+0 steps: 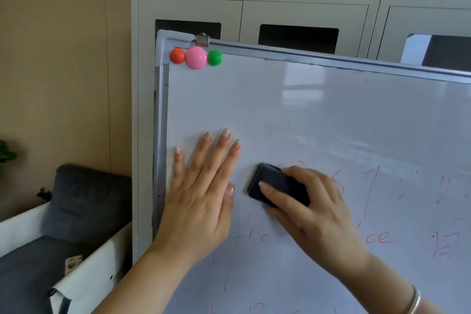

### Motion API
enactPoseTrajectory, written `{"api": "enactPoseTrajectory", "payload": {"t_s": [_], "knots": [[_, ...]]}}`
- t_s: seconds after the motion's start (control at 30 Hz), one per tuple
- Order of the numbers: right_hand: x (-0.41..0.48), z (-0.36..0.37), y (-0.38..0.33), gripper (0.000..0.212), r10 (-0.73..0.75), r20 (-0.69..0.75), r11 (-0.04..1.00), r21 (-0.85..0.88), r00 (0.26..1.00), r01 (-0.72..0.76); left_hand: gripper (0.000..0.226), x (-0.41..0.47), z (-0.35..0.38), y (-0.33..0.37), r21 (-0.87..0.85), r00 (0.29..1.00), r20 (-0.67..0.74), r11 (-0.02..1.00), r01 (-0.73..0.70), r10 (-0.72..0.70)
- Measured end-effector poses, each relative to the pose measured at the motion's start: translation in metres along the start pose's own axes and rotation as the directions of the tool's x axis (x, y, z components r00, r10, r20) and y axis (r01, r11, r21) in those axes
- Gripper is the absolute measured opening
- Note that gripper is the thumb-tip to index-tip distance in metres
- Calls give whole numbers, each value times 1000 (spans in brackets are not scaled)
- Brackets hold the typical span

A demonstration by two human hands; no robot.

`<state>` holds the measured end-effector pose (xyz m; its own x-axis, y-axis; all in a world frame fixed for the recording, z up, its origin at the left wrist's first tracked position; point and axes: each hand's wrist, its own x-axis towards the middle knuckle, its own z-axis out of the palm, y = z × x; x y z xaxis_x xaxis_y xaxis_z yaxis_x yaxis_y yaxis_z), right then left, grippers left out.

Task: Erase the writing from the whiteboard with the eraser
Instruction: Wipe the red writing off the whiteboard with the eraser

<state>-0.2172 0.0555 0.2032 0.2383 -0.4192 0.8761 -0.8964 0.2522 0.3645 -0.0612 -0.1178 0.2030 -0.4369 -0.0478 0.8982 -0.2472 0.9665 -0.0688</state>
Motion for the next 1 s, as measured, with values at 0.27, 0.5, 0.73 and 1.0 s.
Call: {"api": "enactPoseTrajectory", "payload": {"t_s": [0.27, 0.5, 0.73, 1.0], "knots": [[5, -12, 17, 32, 22, -28, 999, -26, 999, -22, 63, -2, 3, -4, 4, 1000, 26, 1000, -2, 2], [21, -27, 47, 33, 237, -152, 970, -17, 960, -243, 62, -2, 4, -3, 8, 999, 41, 1000, 7, -7], [-17, -7, 14, 36, -21, 22, 1000, 3, 1000, 20, 61, -2, 3, -1, 14, 999, 45, 1000, 15, -16], [-15, -19, 28, 31, -21, 41, 999, -35, 999, 23, 61, -2, 1, 1, 6, 998, 53, 1000, 23, -24]]}}
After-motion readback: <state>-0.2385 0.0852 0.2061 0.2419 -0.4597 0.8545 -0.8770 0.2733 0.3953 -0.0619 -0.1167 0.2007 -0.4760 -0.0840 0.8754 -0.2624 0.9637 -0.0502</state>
